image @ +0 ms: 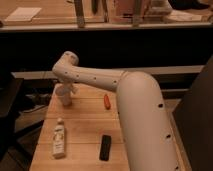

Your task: Place the white sponge in the ceramic cup

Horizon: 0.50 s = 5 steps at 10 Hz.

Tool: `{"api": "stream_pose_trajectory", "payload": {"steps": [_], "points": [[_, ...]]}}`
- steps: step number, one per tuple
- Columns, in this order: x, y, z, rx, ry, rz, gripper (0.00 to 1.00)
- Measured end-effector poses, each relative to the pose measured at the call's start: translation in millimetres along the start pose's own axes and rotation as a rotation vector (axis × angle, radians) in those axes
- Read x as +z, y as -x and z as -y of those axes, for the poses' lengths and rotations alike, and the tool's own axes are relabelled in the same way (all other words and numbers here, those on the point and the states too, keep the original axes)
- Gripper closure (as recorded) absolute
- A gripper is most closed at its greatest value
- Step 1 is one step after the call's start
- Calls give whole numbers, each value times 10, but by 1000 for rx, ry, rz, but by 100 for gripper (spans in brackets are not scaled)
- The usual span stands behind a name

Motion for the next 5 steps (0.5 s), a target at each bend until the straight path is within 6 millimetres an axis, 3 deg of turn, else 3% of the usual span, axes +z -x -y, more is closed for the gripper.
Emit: {"api": "stream_pose_trajectory", "payload": {"steps": [5], "points": [[-6,-12,23,-16,-11,-5,86]]}}
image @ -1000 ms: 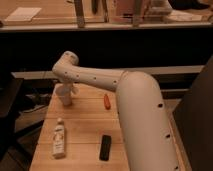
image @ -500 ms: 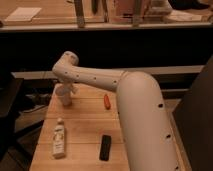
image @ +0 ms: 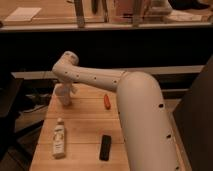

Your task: Place the white sponge in the ceramic cup

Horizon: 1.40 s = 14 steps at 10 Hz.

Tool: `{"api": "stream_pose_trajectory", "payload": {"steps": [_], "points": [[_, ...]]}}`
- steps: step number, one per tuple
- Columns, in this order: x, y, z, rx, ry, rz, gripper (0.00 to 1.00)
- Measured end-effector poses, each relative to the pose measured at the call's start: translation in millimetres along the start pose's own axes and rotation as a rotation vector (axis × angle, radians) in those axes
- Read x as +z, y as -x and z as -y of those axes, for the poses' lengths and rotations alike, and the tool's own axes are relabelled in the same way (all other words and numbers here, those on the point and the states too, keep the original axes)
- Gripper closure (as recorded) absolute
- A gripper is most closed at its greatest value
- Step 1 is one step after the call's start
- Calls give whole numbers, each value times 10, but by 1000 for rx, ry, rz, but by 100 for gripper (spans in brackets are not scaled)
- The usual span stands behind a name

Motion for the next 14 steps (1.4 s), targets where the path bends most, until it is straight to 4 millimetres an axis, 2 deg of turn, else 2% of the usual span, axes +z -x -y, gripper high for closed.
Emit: {"api": "stream_pose_trajectory", "payload": {"steps": [14], "points": [[9,-7,51,-46,-31,-9,86]]}}
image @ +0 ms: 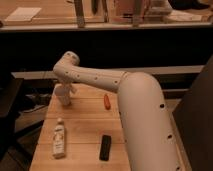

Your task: Place the white sponge in the ceramic cup

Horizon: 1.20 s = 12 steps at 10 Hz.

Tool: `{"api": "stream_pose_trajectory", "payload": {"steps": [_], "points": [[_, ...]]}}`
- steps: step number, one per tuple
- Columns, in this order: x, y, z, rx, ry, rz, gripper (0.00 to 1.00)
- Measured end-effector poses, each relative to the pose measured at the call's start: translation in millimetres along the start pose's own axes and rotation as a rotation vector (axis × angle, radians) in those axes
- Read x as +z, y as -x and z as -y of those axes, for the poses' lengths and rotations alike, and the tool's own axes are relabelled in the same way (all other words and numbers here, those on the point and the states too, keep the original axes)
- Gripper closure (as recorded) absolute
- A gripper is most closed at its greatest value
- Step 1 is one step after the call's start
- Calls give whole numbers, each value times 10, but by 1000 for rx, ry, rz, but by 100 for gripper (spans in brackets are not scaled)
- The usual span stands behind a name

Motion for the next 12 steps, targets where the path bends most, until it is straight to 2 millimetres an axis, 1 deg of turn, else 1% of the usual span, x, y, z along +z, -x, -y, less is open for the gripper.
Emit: {"api": "stream_pose_trajectory", "payload": {"steps": [5,6,7,12], "points": [[7,7,8,-14,-8,-4,86],[7,5,11,-18,-11,-5,91],[6,2,15,-20,-13,-7,93],[8,5,32,-36,-23,-11,93]]}}
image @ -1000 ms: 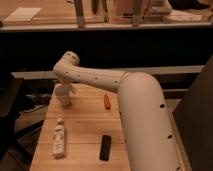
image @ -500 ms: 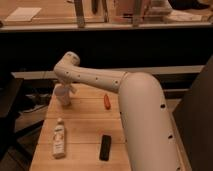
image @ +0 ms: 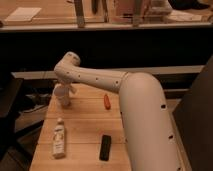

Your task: Place the white sponge in the ceramic cup

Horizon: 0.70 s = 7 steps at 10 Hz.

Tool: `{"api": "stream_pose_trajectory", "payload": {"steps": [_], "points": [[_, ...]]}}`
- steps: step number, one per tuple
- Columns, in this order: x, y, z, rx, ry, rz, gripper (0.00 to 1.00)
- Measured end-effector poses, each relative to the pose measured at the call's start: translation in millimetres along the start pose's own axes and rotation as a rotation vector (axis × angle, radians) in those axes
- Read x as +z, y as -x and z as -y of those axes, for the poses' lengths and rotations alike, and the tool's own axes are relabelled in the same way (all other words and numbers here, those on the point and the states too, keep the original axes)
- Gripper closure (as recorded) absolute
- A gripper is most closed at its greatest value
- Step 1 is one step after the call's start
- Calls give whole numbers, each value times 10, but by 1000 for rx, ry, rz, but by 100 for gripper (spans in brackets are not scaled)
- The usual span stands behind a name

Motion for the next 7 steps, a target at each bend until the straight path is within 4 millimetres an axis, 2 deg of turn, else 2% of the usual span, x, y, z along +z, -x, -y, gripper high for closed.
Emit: {"api": "stream_pose_trajectory", "payload": {"steps": [7], "points": [[3,6,13,-22,-13,-10,93]]}}
